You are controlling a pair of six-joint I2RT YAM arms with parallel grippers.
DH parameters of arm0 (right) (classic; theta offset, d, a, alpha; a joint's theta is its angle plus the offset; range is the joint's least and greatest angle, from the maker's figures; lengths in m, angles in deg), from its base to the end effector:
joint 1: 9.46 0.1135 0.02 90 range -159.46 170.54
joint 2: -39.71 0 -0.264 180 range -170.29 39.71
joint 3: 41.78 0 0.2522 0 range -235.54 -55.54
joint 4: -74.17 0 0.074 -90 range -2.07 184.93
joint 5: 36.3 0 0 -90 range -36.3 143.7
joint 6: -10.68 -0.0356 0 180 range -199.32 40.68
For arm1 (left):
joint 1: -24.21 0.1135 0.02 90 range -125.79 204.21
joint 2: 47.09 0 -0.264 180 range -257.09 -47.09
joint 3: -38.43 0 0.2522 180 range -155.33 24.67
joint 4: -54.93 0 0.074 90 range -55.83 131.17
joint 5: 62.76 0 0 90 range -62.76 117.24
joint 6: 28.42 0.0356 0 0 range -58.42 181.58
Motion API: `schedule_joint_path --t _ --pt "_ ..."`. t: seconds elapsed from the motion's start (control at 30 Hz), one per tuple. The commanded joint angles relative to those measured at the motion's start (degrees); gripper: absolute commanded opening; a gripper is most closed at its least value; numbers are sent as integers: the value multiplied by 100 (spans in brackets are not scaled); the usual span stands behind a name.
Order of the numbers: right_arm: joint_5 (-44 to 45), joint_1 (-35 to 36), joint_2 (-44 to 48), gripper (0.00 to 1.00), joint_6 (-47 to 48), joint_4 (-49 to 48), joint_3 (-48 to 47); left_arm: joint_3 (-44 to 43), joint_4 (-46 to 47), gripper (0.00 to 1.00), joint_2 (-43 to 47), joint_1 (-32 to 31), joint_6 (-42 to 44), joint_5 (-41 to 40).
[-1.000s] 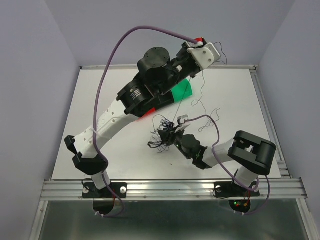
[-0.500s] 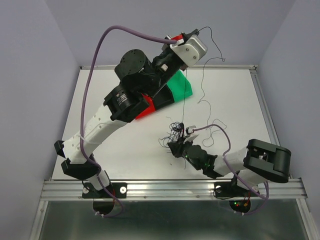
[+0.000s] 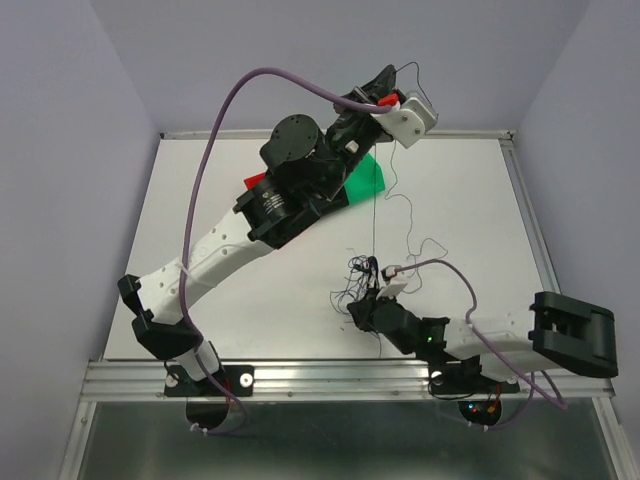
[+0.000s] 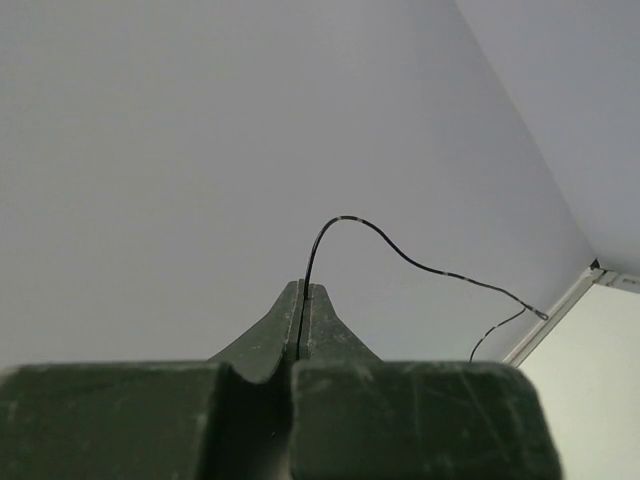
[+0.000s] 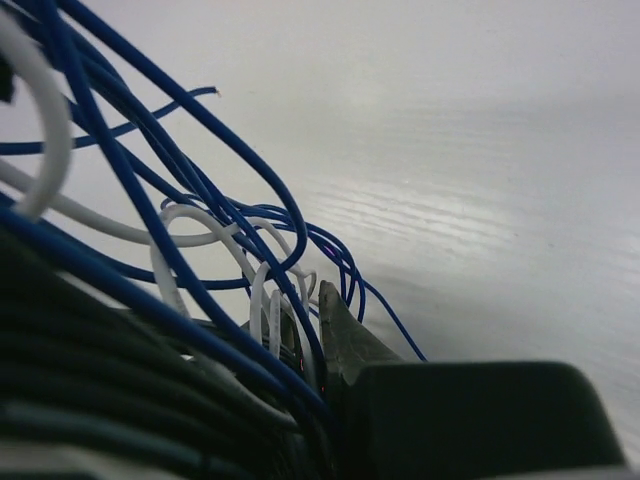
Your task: Untangle the cables
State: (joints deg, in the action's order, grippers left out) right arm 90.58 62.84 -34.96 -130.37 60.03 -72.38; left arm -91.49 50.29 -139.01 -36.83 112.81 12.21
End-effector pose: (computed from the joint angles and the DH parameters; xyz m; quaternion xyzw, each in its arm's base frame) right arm 0.0873 0.2033 0.1416 0.0042 0.8364 0.2881 0.4663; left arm 0.1621 -0.2739 0.5922 0.3264 0.3577 -0.0128 0.8749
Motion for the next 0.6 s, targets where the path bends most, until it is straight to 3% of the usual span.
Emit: schedule_joint_path --t 0.0,0.07,0.17,0.27,0.33,0.43,0.57 --pt "47 101 1040 18 50 1006 514 486 1864 0 868 57 160 26" --pt "38 101 1611 18 182 901 760 620 1944 0 834 57 151 -18" --pt "21 101 2412 56 419 1364 858 603 1944 0 711 144 -138 -71" --pt "-207 101 2879 68 743 1384 884 516 1708 0 676 293 -682 183" --pt "-321 101 3072 74 1077 1384 841 367 1260 0 606 329 -1085 377" --pt "-410 101 3187 70 1403 1288 770 374 881 0 596 329 -1386 631" --pt "-1075 101 3485 77 2335 463 884 594 495 0 649 347 -1975 694"
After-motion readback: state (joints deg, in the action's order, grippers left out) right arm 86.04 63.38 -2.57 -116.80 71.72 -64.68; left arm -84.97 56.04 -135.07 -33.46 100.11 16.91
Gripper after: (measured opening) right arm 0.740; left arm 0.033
